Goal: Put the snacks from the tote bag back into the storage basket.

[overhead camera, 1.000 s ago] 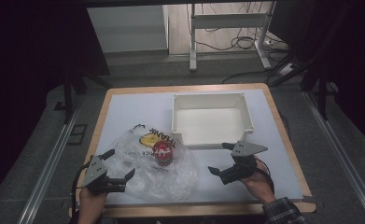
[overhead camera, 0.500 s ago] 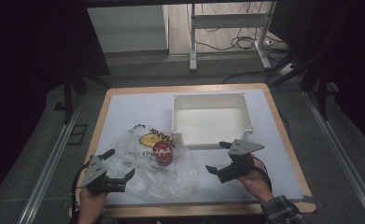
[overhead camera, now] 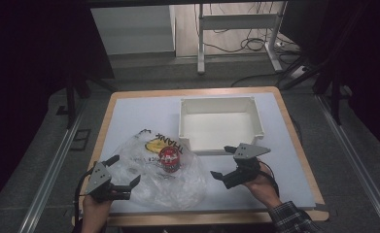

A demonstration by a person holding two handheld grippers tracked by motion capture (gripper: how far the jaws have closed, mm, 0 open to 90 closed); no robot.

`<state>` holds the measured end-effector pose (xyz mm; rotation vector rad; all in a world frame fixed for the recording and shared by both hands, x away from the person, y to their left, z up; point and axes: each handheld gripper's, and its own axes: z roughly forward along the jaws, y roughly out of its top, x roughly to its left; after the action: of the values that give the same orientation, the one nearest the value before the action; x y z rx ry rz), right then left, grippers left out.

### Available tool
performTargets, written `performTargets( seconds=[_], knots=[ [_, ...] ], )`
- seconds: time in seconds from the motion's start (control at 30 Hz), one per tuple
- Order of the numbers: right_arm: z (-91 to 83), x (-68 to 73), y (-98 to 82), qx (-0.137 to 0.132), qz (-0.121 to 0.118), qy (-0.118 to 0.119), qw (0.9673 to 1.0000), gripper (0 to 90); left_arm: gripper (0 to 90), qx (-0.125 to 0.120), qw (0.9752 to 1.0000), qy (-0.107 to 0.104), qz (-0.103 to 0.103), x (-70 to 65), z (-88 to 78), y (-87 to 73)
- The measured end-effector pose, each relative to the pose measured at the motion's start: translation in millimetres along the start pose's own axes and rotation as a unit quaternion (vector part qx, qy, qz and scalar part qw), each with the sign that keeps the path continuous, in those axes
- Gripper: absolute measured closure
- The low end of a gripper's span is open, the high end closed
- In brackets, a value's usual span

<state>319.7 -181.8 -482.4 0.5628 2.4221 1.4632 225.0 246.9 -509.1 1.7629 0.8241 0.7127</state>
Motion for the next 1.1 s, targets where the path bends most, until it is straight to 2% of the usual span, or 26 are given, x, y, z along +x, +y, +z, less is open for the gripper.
performTargets(
  seconds=[0.17,0.6,1.1],
  knots=[
    [4.6,1.7,1.4,0.005,-0.004,0.006,1.0,0.0,0.5,0.0,1.0,0.0,0.0,0.1,0.1,0.0],
    [15.6,4.0,6.9,-0.007,-0.003,0.028,0.9996,0.0,0.5,0.0,1.0,0.002,0.0,0.2,-0.1,-0.1],
    [24.0,4.9,13.7,-0.001,-0.003,0.028,0.9996,0.0,0.5,0.001,1.0,0.002,0.0,0.3,-0.1,-0.2]
  ],
)
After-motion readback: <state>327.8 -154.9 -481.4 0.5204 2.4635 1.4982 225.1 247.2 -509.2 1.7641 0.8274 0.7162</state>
